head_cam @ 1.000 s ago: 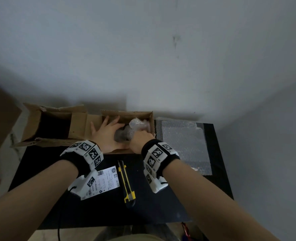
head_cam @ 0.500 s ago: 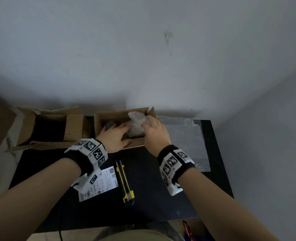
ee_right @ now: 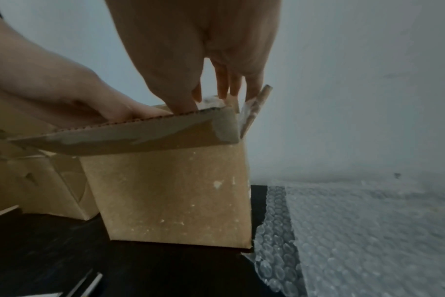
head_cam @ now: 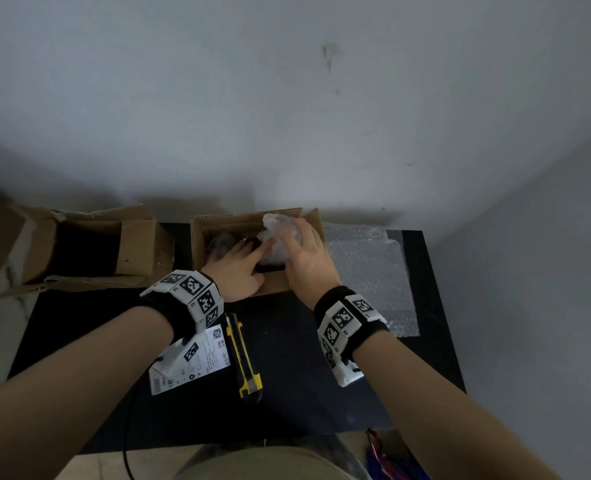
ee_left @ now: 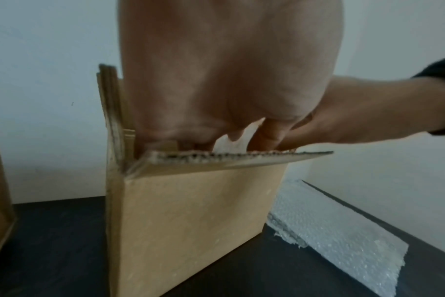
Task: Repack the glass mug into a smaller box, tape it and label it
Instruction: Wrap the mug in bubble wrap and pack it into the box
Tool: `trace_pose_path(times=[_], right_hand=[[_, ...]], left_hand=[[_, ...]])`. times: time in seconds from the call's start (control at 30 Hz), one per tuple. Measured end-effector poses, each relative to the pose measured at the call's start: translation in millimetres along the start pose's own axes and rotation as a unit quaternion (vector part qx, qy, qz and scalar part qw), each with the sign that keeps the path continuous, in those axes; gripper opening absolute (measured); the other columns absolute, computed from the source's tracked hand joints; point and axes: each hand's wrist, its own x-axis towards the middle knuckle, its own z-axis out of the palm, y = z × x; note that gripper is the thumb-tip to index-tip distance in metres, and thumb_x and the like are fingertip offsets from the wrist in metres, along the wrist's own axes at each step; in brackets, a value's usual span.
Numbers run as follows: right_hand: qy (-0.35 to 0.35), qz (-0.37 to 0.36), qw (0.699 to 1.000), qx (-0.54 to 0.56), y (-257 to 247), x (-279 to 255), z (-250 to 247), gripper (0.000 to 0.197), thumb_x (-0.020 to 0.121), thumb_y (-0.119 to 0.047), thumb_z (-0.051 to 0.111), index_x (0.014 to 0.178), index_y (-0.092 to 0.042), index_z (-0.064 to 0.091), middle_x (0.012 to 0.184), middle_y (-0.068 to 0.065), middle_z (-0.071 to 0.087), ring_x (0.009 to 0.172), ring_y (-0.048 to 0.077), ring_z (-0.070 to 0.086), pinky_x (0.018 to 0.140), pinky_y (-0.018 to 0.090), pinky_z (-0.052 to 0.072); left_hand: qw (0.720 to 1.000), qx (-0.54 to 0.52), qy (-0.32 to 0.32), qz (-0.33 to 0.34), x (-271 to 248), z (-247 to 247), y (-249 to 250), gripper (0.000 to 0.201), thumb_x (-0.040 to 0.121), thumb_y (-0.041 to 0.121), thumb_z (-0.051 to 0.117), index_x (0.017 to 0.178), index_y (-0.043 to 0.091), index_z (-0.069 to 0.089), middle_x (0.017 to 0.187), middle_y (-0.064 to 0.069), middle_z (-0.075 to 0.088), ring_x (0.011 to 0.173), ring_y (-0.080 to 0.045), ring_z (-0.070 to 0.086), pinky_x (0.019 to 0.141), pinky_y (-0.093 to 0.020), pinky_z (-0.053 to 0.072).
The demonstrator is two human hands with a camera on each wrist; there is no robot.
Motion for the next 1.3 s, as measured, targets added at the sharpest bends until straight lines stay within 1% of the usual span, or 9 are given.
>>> trace_pose_path(times=[0.1,0.17,0.27,0.33,0.5,0.7,0.9,1.13,1.3], right_hand=[[-0.015,-0.061,0.997,-0.038,-8,-4,1,0.038,0.077,-0.001,0.044,0.111,-0.004,0.059,0.116,0.019,0.058,0.101,0.035,0.059,0.079,0.043,0.056],[-0.059,-0.056,0.996,-0.043,-11,-8,3,0.031,0.078,0.002,0.049,0.107,-0.001,0.06,0.117,0.018,0.057,0.1,0.035,0.059,0.073,0.045,0.056],[-0.119,0.01,0.992,-0.034,-8,-11,4,0.046,0.085,0.001,0.049,0.13,-0.004,0.047,0.139,0.014,0.039,0.123,0.03,0.045,0.095,0.041,0.049],[-0.153,0.058,0.986,-0.034,-10,-9,2,0.053,0.089,-0.002,0.047,0.14,-0.004,0.033,0.147,0.011,0.027,0.131,0.028,0.038,0.104,0.037,0.042],[-0.21,0.126,0.97,0.004,-20,-1,5,0.065,0.09,-0.005,0.046,0.147,0.0,0.016,0.154,0.016,0.015,0.141,0.034,0.022,0.113,0.038,0.026],[-0.21,0.181,0.959,0.058,-20,10,5,0.068,0.089,-0.01,0.05,0.147,-0.004,0.016,0.152,0.017,0.021,0.137,0.036,0.03,0.11,0.04,0.028],[-0.206,0.171,0.962,0.053,-15,17,5,0.063,0.092,-0.014,0.045,0.149,-0.018,0.017,0.151,0.016,0.026,0.133,0.036,0.037,0.108,0.043,0.032],[-0.221,0.249,0.941,0.058,-14,29,4,0.068,0.088,-0.014,0.052,0.145,-0.007,0.015,0.134,0.021,0.046,0.121,0.037,0.048,0.099,0.04,0.041],[-0.231,0.274,0.933,0.028,-16,36,8,0.073,0.092,-0.015,0.052,0.147,-0.008,0.004,0.123,0.024,0.056,0.113,0.038,0.056,0.092,0.043,0.046]], left_hand=[[0.999,0.023,0.036,-0.004,-1,6,-1,0.067,0.095,0.039,0.035,0.148,0.037,-0.006,0.158,0.0,0.004,0.145,-0.028,-0.004,0.116,-0.052,0.0],[0.997,0.03,0.067,0.003,1,8,-2,0.068,0.092,0.041,0.038,0.148,0.037,-0.001,0.156,-0.002,0.014,0.144,-0.028,0.003,0.116,-0.053,0.004],[0.996,0.001,0.088,0.004,-1,2,0,0.073,0.087,0.036,0.048,0.147,0.039,0.005,0.14,-0.01,0.028,0.134,-0.032,0.021,0.113,-0.05,0.019],[0.992,-0.028,0.122,0.003,-3,-1,2,0.077,0.08,0.031,0.058,0.144,0.027,0.016,0.134,-0.01,0.029,0.129,-0.031,0.028,0.109,-0.047,0.028],[0.993,-0.04,0.106,0.015,1,0,2,0.074,0.075,0.026,0.065,0.135,0.013,0.024,0.151,-0.013,0.013,0.141,-0.028,0.013,0.116,-0.049,0.012],[0.995,-0.029,0.096,0.008,8,-2,3,0.08,0.078,0.036,0.064,0.142,0.014,0.022,0.147,-0.007,0.022,0.139,-0.025,0.017,0.117,-0.046,0.01],[0.991,0.086,0.103,-0.024,8,5,-1,0.068,0.094,0.051,0.032,0.148,0.012,0.018,0.155,-0.001,0.008,0.144,-0.019,0.007,0.118,-0.042,0.005],[0.981,0.136,0.125,-0.064,5,15,-8,0.083,0.089,0.066,0.019,0.149,0.009,0.016,0.157,-0.004,0.006,0.145,-0.017,0.004,0.119,-0.04,0.003],[0.982,0.121,0.13,-0.069,4,13,-16,0.092,0.083,0.073,0.022,0.149,0.009,0.016,0.156,-0.004,0.01,0.144,-0.017,0.008,0.119,-0.038,0.006]])
